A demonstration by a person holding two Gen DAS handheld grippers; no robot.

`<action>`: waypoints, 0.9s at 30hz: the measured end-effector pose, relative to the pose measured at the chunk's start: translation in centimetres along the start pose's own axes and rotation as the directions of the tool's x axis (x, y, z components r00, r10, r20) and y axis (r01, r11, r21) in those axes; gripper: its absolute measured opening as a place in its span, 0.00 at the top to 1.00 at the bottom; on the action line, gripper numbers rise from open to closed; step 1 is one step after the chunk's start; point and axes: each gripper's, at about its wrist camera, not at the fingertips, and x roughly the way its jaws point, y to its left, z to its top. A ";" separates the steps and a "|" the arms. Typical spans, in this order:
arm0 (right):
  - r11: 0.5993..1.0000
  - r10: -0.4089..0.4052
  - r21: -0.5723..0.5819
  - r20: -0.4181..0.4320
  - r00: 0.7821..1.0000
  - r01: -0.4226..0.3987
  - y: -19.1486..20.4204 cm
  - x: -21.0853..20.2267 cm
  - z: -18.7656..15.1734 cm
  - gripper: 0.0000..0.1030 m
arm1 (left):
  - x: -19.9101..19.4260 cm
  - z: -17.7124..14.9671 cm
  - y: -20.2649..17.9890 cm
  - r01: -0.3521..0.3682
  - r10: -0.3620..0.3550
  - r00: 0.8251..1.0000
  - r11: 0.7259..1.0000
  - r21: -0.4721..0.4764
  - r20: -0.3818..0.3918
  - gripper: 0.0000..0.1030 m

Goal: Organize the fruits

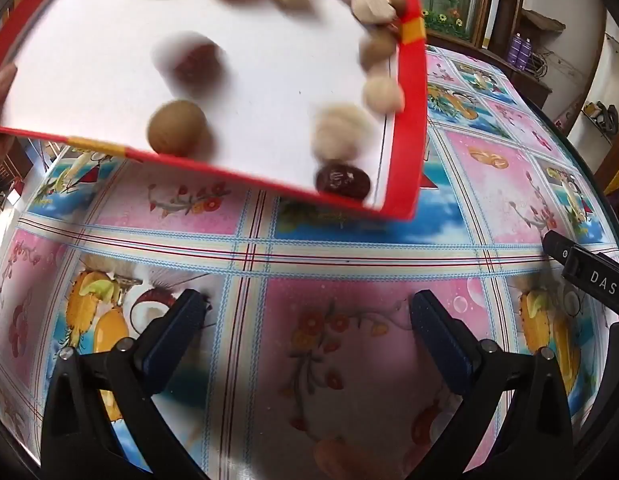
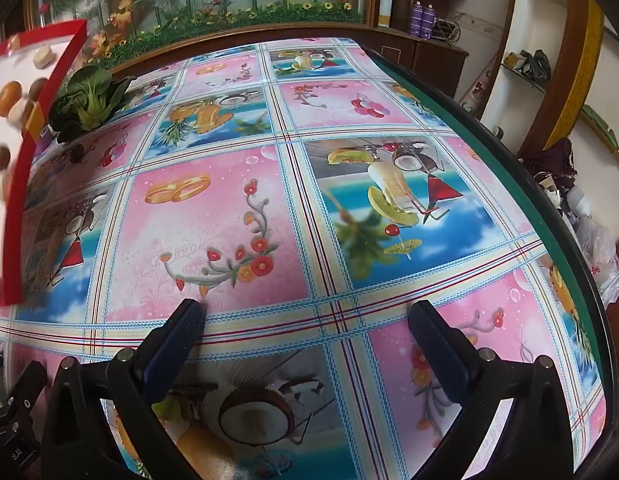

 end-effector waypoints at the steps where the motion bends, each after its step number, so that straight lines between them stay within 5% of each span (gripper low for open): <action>1: 1.000 0.000 0.000 0.000 1.000 0.000 0.0 0.0 0.0 0.00 | -0.9 -0.7 0.4 -0.008 0.008 1.000 1.000 -0.010 0.003 0.00; 27: 1.000 0.000 -0.001 0.000 1.000 0.000 0.0 0.0 0.0 0.00 | -1.6 -1.0 0.2 -0.010 0.010 1.000 1.000 -0.014 0.003 0.00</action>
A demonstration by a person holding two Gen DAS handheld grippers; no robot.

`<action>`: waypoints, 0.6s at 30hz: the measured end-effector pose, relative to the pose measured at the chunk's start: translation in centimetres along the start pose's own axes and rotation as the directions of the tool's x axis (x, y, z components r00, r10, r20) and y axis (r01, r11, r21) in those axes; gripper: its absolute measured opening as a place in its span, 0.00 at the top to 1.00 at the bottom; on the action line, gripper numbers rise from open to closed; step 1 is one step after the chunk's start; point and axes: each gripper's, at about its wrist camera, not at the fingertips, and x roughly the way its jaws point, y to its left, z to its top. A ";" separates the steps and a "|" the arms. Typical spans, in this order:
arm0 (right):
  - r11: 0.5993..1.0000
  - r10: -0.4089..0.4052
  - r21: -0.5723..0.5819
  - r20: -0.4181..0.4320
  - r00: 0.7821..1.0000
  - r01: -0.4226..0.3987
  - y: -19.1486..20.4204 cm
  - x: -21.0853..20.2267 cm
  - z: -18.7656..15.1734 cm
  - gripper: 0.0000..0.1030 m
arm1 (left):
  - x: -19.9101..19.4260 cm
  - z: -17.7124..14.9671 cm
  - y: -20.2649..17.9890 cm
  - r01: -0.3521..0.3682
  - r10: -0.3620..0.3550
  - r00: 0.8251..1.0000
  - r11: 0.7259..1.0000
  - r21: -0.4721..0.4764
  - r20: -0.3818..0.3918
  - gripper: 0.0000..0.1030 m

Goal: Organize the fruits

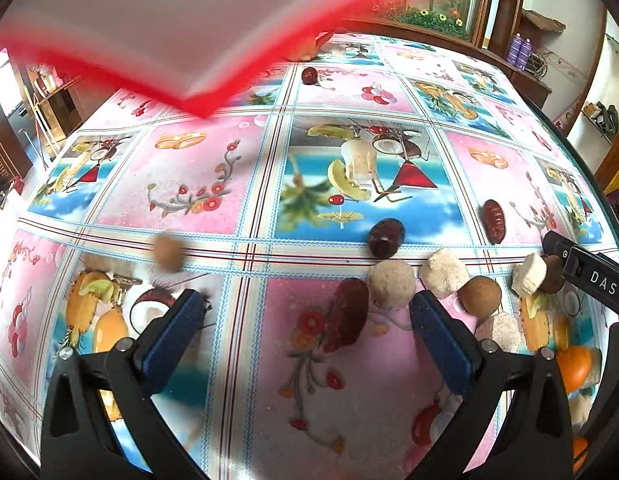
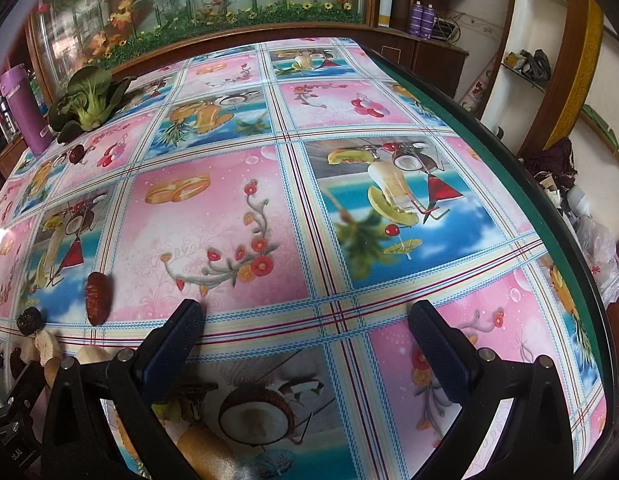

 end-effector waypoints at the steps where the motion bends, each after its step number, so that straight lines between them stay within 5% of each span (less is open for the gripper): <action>1: 1.000 0.000 0.000 0.000 1.000 0.000 0.0 0.0 0.0 0.00 | 0.0 0.0 0.0 0.000 0.000 1.000 1.000 0.000 0.000 0.00; 18: 1.000 0.001 0.001 -0.001 1.000 -0.001 0.0 0.0 0.0 0.00 | 0.1 0.0 0.1 0.000 0.000 1.000 1.000 -0.001 0.000 0.00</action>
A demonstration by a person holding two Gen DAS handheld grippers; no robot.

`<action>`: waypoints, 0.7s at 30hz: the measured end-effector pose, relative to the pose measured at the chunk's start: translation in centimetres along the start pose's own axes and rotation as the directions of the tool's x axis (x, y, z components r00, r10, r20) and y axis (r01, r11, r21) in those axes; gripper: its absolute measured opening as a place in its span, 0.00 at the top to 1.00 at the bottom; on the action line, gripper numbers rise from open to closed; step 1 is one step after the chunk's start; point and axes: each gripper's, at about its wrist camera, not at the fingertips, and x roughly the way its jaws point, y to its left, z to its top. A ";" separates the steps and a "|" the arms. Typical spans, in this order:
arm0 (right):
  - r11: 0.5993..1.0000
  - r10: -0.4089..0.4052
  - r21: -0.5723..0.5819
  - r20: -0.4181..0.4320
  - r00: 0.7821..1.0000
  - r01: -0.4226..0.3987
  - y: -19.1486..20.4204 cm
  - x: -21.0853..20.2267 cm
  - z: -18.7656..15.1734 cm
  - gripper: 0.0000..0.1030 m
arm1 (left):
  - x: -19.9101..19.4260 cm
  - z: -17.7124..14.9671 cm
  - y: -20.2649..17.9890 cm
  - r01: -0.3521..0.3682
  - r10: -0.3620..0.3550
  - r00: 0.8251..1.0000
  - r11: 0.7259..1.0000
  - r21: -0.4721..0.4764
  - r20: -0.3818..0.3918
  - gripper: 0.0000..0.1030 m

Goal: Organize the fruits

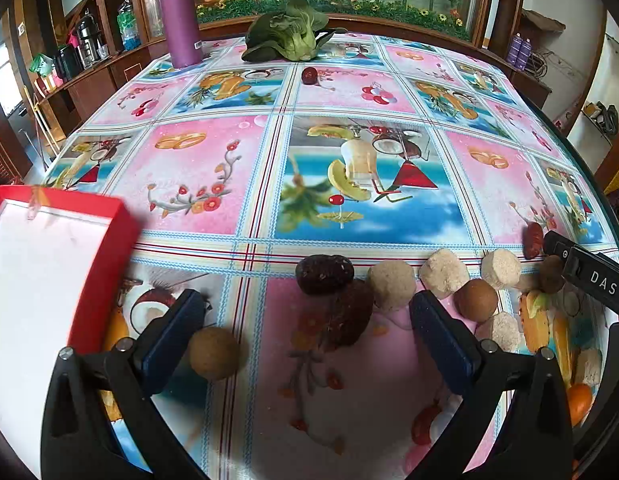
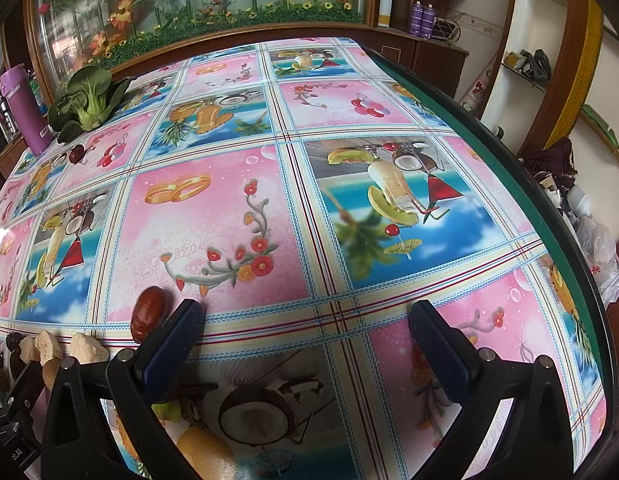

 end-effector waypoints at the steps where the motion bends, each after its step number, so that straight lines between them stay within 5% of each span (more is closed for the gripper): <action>1: 1.000 0.000 0.000 0.000 1.000 0.000 0.0 0.0 0.0 0.00 | 0.0 0.0 0.0 0.000 0.000 1.000 1.000 0.000 0.000 0.00; 16: 1.000 0.002 -0.007 0.000 1.000 -0.002 0.0 0.0 0.0 0.00 | 0.0 -0.1 0.0 0.000 0.000 1.000 1.000 0.000 0.000 0.00; 21: 0.989 0.097 -0.106 -0.043 0.994 -0.101 -0.4 0.0 0.3 0.01 | 0.1 -0.1 0.0 -0.001 0.001 1.000 1.000 0.000 0.000 0.00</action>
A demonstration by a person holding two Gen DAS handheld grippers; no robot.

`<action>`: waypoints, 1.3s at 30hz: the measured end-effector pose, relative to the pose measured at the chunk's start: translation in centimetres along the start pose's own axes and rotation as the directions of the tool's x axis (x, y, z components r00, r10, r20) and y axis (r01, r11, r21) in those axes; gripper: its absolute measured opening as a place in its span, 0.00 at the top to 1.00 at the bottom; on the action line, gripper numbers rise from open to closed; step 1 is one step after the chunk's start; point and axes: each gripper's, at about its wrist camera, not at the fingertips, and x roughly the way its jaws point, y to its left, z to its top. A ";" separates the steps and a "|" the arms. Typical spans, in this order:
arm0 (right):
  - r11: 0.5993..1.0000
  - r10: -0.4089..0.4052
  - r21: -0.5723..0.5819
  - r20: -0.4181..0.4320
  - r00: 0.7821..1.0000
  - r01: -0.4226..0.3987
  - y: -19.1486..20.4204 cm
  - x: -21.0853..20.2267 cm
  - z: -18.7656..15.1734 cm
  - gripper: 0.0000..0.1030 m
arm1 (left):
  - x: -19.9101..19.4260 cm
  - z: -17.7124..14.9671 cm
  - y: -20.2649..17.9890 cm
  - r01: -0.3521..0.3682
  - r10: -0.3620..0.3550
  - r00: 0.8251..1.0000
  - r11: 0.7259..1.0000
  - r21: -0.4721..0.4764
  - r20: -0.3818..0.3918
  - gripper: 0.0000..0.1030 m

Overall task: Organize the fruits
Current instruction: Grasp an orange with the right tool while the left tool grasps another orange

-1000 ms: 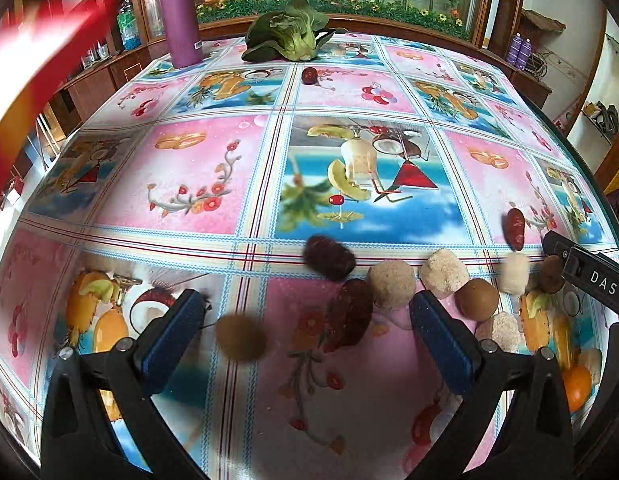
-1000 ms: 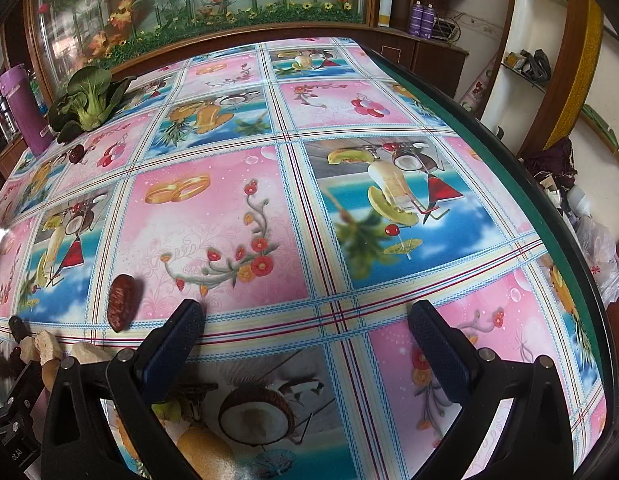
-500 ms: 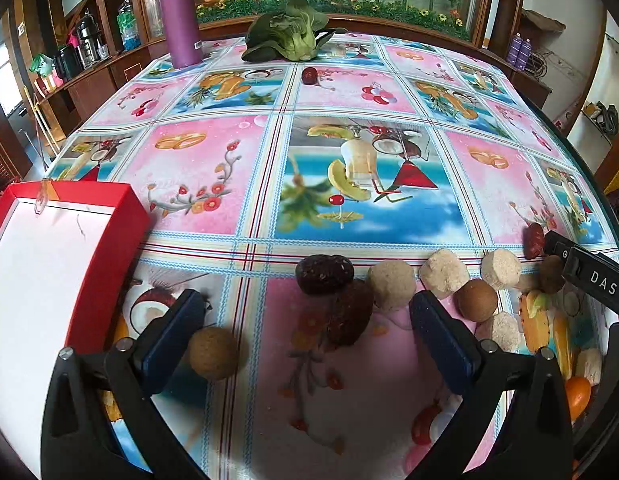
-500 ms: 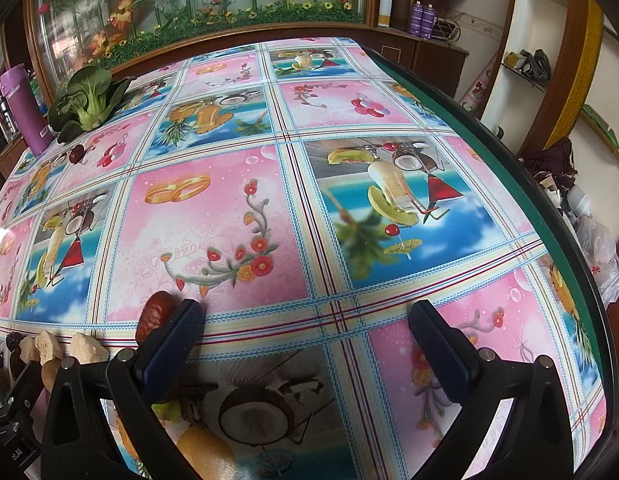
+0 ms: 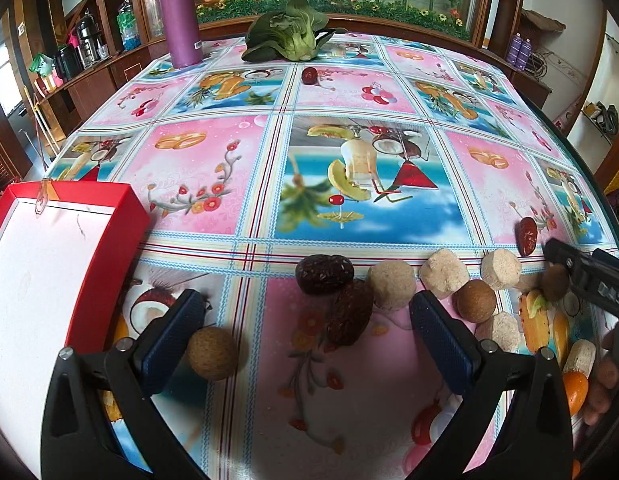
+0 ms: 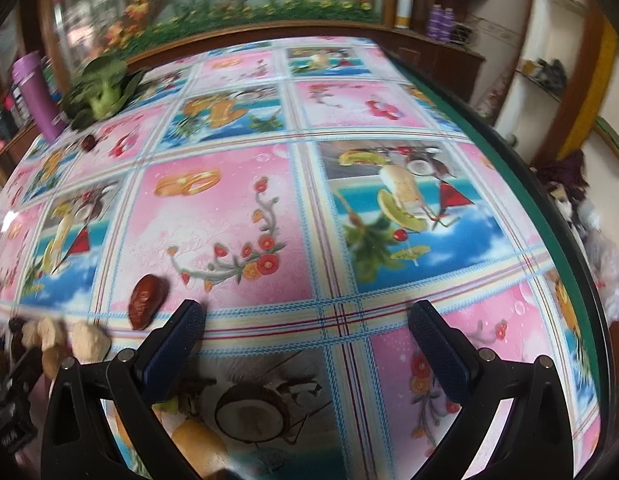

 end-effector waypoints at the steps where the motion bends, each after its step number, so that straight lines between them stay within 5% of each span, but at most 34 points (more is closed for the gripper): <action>1: 0.999 0.041 -0.002 0.012 0.999 -0.041 -0.4 -0.7 -0.3 0.02 | 0.0 0.0 0.0 -0.001 0.001 1.000 1.000 0.000 0.000 0.00; 5: 0.976 0.218 -0.026 0.145 0.965 -0.217 -2.0 -7.1 -3.4 0.01 | -0.9 -0.2 0.0 0.031 -0.027 0.997 0.998 0.058 -0.070 0.00; 10: 0.950 0.267 -0.225 0.225 0.937 -0.217 -1.6 -13.6 -10.1 0.01 | -6.3 -3.1 -1.7 0.048 -0.067 0.994 0.979 0.200 0.086 0.00; 13: 0.939 0.286 -0.256 0.217 0.933 -0.228 -1.4 -15.0 -13.1 0.01 | -8.6 -4.3 -3.4 0.072 -0.117 0.982 0.957 0.282 0.146 0.00; 16: 0.940 0.304 -0.222 0.199 0.931 -0.260 -1.3 -15.3 -14.4 0.01 | -8.7 -3.8 -5.1 0.128 -0.173 0.980 0.930 0.345 0.102 0.00; 22: 0.931 0.323 -0.231 0.168 0.931 -0.282 -0.4 -14.4 -15.2 0.02 | -8.2 -4.3 -6.3 0.096 -0.137 0.988 0.911 0.402 0.075 0.00; 29: 0.905 0.379 -0.238 0.083 0.922 -0.352 1.5 -11.9 -15.5 0.42 | -8.9 -4.2 -6.4 0.164 -0.208 0.977 0.878 0.450 0.049 0.01; 33: 0.903 0.397 -0.217 0.085 0.914 -0.372 1.5 -11.2 -15.4 0.63 | -8.9 -4.6 -7.4 0.182 -0.238 0.971 0.829 0.529 0.039 0.22; 35: 0.897 0.406 -0.227 0.081 0.910 -0.380 1.4 -11.2 -15.5 0.68 | -8.6 -4.6 -7.9 0.206 -0.254 0.967 0.809 0.551 0.011 0.33; 39: 0.887 0.427 -0.229 0.076 0.901 -0.401 0.5 -11.3 -16.0 0.69 | -8.1 -4.4 -8.9 0.305 -0.321 0.945 0.782 0.543 -0.068 0.36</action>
